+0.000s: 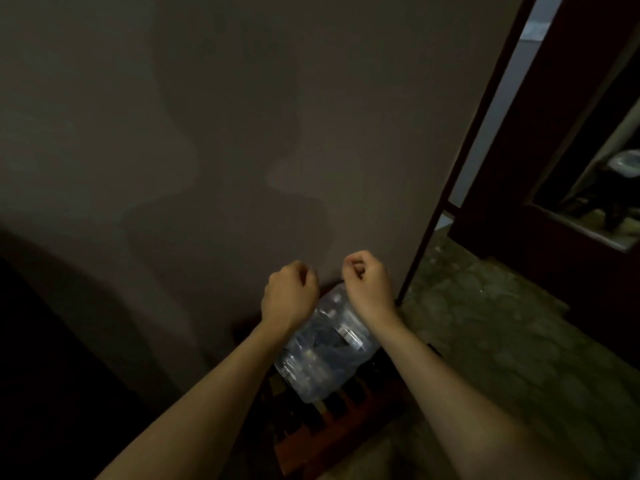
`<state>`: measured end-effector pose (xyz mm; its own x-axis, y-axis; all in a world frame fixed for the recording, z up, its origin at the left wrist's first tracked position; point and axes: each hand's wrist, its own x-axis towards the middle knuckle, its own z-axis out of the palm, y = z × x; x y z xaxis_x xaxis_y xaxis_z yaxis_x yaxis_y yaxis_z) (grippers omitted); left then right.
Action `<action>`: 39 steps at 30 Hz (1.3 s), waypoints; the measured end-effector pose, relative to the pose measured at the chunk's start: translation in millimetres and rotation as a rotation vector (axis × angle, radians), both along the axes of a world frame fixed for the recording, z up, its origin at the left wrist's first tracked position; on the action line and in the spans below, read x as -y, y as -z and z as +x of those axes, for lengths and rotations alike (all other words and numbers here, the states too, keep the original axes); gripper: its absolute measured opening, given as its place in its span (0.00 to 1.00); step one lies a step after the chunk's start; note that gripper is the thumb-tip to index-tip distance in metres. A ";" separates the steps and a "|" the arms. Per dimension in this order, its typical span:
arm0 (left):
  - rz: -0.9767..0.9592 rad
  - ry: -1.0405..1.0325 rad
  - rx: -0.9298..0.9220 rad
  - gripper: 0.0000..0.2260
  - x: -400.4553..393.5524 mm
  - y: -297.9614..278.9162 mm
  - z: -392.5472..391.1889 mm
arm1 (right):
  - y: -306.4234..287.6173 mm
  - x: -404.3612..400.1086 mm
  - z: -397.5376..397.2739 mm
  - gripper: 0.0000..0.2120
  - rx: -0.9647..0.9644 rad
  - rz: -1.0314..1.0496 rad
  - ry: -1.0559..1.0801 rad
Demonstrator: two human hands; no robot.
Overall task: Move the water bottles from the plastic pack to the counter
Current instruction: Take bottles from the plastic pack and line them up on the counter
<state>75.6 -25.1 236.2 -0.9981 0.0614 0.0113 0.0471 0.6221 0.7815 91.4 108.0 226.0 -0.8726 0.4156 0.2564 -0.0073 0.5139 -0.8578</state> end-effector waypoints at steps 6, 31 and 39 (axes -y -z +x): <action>0.076 -0.001 0.183 0.13 -38.9 68.9 -34.2 | 63.9 -46.3 -26.1 0.09 0.283 -0.006 -0.051; 0.098 -0.299 0.647 0.11 -109.1 272.0 -109.1 | 275.4 -94.4 -137.1 0.18 1.155 0.177 -0.555; 0.017 -0.460 0.627 0.09 -102.0 301.7 -95.8 | 329.6 -82.3 -158.5 0.08 1.180 0.228 -0.712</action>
<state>-20.2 77.0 -65.4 -0.7434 -0.3557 -0.5665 -0.6669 0.4599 0.5863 -67.0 190.3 -103.6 -0.6222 -0.1540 -0.7676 0.3368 0.8325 -0.4399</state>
